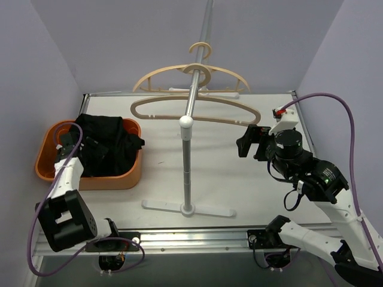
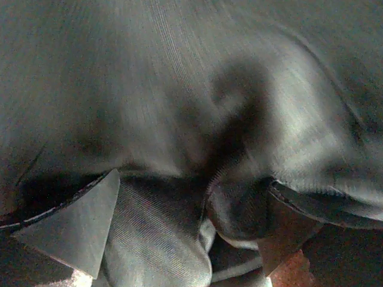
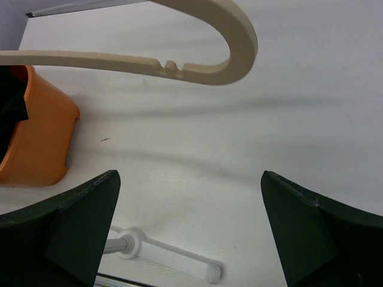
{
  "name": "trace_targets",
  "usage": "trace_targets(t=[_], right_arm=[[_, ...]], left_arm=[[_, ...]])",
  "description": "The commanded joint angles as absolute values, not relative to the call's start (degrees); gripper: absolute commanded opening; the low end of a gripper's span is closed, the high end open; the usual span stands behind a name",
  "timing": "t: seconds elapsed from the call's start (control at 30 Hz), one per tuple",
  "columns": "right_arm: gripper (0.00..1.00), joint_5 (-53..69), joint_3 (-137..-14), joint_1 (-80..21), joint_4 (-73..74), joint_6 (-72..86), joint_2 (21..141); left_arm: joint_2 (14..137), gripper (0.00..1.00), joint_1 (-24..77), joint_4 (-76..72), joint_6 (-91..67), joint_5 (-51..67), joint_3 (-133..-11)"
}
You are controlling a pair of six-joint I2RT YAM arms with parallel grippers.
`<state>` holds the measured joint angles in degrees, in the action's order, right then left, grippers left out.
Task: Remove the skirt from the hanger
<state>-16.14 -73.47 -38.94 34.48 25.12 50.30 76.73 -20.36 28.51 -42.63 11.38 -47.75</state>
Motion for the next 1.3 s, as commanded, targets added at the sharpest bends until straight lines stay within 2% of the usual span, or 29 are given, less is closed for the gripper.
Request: trace_targets(t=[0.0,0.13,0.43,0.53,0.67,0.83,1.0,1.13,1.27], right_arm=[[1.00,-21.4,-73.7,-38.8,40.2,31.5,51.8],[1.00,-23.0,-71.0,-38.8,44.3,37.1,51.2],[1.00,-22.8,-69.8,-38.8,48.6,41.0,50.6],[1.00,-23.3,-70.0,-38.8,49.7,41.6,50.6],[1.00,-20.2,-67.5,-38.8,49.0,41.7,51.2],[1.00,-16.9,-66.3,-38.8,47.6,43.2,51.7],[1.00,-16.1,-65.9,-38.8,46.7,42.6,50.2],[1.00,-15.3,-62.7,-38.8,47.3,45.3,48.1],[1.00,-12.0,-57.7,-38.8,46.3,48.9,43.0]], left_arm=[[72.0,0.94,-20.7,37.4,-42.7,7.5,-54.9],[72.1,0.94,-19.0,45.8,-44.9,1.2,-65.5],[71.9,0.94,-18.2,47.4,-51.9,2.1,-66.0],[71.8,0.94,-14.9,45.6,-49.8,0.5,-70.0],[73.6,0.94,-6.2,46.3,-46.5,-7.5,-79.0],[79.6,0.94,2.1,49.8,-43.5,-8.4,-90.9],[77.0,0.94,5.1,48.9,-44.6,-2.8,-88.7],[72.6,0.94,6.2,44.6,-47.5,6.8,-80.8],[67.9,0.94,10.0,42.2,-50.2,10.9,-73.4]])
